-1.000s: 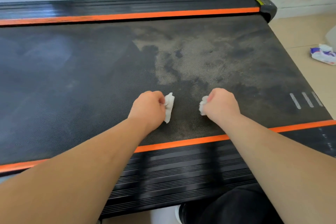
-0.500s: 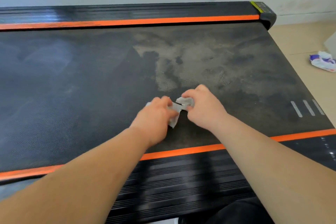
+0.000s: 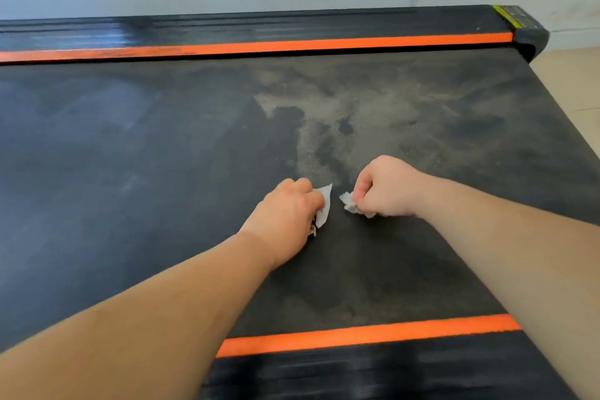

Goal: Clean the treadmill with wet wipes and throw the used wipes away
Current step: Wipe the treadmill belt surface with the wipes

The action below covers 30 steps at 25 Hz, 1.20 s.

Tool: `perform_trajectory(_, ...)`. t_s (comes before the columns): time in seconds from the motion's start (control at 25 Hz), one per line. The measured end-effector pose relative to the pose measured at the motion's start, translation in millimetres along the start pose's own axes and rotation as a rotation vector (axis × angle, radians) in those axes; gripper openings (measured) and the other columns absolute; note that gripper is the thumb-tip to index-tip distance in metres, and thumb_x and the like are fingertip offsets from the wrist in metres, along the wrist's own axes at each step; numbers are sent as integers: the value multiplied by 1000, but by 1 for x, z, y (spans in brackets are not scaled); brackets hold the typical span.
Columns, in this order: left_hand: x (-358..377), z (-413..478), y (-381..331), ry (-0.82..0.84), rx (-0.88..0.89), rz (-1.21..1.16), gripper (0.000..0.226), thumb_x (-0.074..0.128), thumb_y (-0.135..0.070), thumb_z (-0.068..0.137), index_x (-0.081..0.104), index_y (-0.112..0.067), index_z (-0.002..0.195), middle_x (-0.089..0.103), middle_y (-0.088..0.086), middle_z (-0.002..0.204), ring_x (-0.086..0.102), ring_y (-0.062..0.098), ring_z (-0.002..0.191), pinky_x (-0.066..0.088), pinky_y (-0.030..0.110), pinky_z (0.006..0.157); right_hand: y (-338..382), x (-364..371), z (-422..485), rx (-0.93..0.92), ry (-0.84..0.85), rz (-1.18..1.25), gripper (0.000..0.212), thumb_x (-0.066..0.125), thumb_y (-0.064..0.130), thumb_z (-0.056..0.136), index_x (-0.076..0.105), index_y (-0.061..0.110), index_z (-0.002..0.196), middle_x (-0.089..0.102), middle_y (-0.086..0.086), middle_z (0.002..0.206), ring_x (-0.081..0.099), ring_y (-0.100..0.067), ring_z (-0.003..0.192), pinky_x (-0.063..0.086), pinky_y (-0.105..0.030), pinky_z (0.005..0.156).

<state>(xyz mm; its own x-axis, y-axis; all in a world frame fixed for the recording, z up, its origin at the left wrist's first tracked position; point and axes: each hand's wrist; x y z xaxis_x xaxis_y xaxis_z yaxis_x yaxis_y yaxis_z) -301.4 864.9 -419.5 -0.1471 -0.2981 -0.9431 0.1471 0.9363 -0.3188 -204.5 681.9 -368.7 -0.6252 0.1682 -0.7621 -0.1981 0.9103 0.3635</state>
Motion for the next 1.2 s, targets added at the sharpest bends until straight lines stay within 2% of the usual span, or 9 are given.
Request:
perform_trajectory(0.08, -6, 23, 12, -41, -56, 1, 21, 53, -10, 97, 66, -20, 110, 51, 0, 106, 37, 18, 90, 50, 47, 82, 4, -13, 23, 19, -106, 72, 11, 69, 13, 81, 77, 17, 74, 75, -4, 74, 64, -12, 64, 50, -23, 59)
perform_trajectory(0.32, -30, 90, 53, -168, -249, -43, 25, 49, -14, 102, 71, -16, 115, 54, 4, 112, 51, 28, 106, 49, 46, 91, 29, -32, 103, 72, -437, 127, 14, 68, 17, 88, 76, 5, 90, 73, -12, 94, 66, -30, 93, 57, -37, 84)
perform_trajectory(0.52, -40, 89, 65, -204, 59, -137, 19, 56, -22, 99, 73, -18, 106, 65, -6, 109, 61, 19, 104, 52, 42, 91, 21, -31, 120, -24, -500, 115, 7, 68, 21, 87, 71, 27, 83, 67, 0, 99, 64, -24, 91, 57, -38, 82)
perform_trajectory(0.68, -49, 83, 82, -234, 248, 107, 41, 56, -3, 85, 72, -17, 121, 57, 7, 143, 56, 33, 126, 51, 48, 101, 9, -32, 109, -225, -623, 6, 12, 64, 23, 91, 75, 22, 97, 52, 3, 108, 52, -22, 103, 50, -39, 83)
perform_trajectory(0.8, -46, 84, 79, 84, 287, 178, 63, 56, 2, 89, 49, -22, 147, 31, -3, 163, 27, 19, 150, 42, 43, 114, 12, -20, 97, -320, -500, -134, 34, 48, 26, 93, 71, 16, 116, 60, 0, 130, 55, -26, 123, 50, -43, 99)
perform_trajectory(0.88, -40, 81, 68, 140, 203, 125, 64, 50, 1, 94, 37, -21, 153, 26, -9, 162, 18, 11, 150, 39, 38, 115, 12, -2, 91, -323, -345, -253, 45, 44, 26, 99, 56, 8, 139, 43, -6, 156, 33, -23, 148, 30, -37, 121)
perform_trajectory(0.96, -32, 74, 46, 94, 46, 30, 62, 46, 1, 94, 37, -19, 152, 29, -6, 159, 24, 13, 147, 33, 37, 116, 8, 8, 87, -330, -290, -244, 55, 41, 25, 103, 36, 6, 154, 21, -6, 168, 10, -17, 156, 13, -34, 125)
perform_trajectory(1.04, -18, 57, 20, 52, 88, -42, 68, 46, 1, 93, 32, -19, 157, 25, -3, 163, 25, 16, 149, 26, 37, 120, -1, 8, 91, -279, -323, -176, 55, 37, 29, 103, 35, 7, 153, 18, -7, 168, 8, -19, 157, 19, -43, 125)
perform_trajectory(1.2, -7, 40, 25, 173, 266, 21, 71, 43, -3, 99, 21, -24, 162, 7, -7, 171, 0, 10, 157, 1, 35, 128, -31, -15, 101, 8, -347, -134, 50, 28, 38, 102, 41, 6, 139, 24, -9, 160, 15, -25, 152, 25, -53, 120)
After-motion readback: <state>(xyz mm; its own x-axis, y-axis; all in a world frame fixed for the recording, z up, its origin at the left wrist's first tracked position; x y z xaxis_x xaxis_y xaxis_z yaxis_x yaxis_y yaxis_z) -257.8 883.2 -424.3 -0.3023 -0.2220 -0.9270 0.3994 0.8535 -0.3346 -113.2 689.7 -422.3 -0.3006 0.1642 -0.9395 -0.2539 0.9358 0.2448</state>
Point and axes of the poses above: each hand's wrist, its own z-axis towards the middle knuckle, its own x-axis out of the palm, y = z × x
